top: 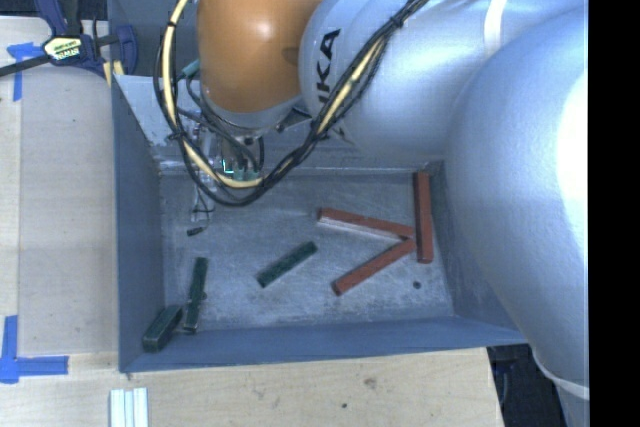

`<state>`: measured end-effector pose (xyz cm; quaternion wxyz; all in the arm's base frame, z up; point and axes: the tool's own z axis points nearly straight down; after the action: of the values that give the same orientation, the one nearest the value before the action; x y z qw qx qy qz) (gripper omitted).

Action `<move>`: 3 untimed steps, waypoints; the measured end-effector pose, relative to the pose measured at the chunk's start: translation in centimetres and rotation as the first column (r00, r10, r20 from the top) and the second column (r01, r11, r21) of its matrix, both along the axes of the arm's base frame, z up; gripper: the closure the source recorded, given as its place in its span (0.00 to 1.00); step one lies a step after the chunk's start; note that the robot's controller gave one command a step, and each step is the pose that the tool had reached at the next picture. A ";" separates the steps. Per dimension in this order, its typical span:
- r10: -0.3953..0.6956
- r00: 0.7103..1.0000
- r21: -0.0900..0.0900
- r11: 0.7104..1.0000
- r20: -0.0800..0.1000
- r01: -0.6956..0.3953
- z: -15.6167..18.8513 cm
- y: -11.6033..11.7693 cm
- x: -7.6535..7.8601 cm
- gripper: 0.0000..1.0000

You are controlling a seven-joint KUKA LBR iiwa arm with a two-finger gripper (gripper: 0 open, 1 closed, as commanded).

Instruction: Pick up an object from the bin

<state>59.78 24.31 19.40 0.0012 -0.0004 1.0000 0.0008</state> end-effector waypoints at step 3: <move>0.135 0.991 -0.001 0.991 0.000 -0.135 -5.4 -10.7 1.9 0.00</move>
Offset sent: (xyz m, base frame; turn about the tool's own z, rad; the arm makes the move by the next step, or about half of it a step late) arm 0.0243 -0.0768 -0.0599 -0.0889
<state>61.71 13.60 13.99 0.0014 -0.0680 0.9977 0.0003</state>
